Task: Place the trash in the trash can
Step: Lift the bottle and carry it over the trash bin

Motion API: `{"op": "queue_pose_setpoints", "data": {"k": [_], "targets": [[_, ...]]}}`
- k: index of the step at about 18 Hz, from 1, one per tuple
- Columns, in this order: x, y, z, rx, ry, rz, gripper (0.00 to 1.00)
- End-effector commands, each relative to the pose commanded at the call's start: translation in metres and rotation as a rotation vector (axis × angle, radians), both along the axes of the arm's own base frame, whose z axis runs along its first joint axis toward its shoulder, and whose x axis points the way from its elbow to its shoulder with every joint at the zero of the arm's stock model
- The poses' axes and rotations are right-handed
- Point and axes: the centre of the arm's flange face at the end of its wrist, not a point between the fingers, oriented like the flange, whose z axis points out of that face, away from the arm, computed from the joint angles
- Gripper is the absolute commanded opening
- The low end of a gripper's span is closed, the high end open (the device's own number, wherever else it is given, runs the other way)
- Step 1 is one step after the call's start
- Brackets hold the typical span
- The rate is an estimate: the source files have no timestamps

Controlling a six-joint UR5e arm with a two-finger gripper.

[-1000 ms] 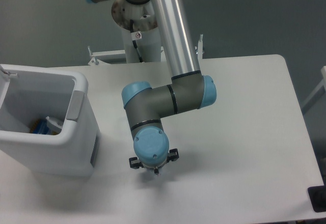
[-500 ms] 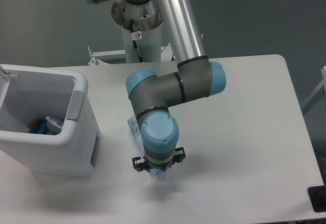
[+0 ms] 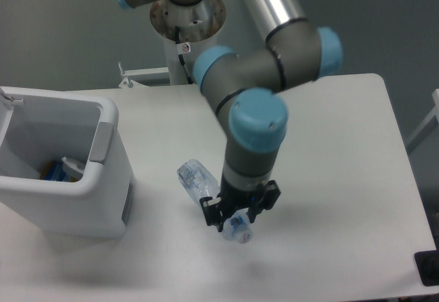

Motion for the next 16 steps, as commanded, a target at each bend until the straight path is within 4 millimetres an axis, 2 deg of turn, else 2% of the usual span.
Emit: {"op": "queue_pose_setpoints", "data": {"k": [3,6,16], "targets": [[-0.009,-0.014,0.046,0.120,-0.007,0.024,0.49],[-0.009,-0.022,0.082,0.226,0.015,0.049,0.49],[0.036,-0.035,0.159,0.427,-0.013,0.014,0.48]]}}
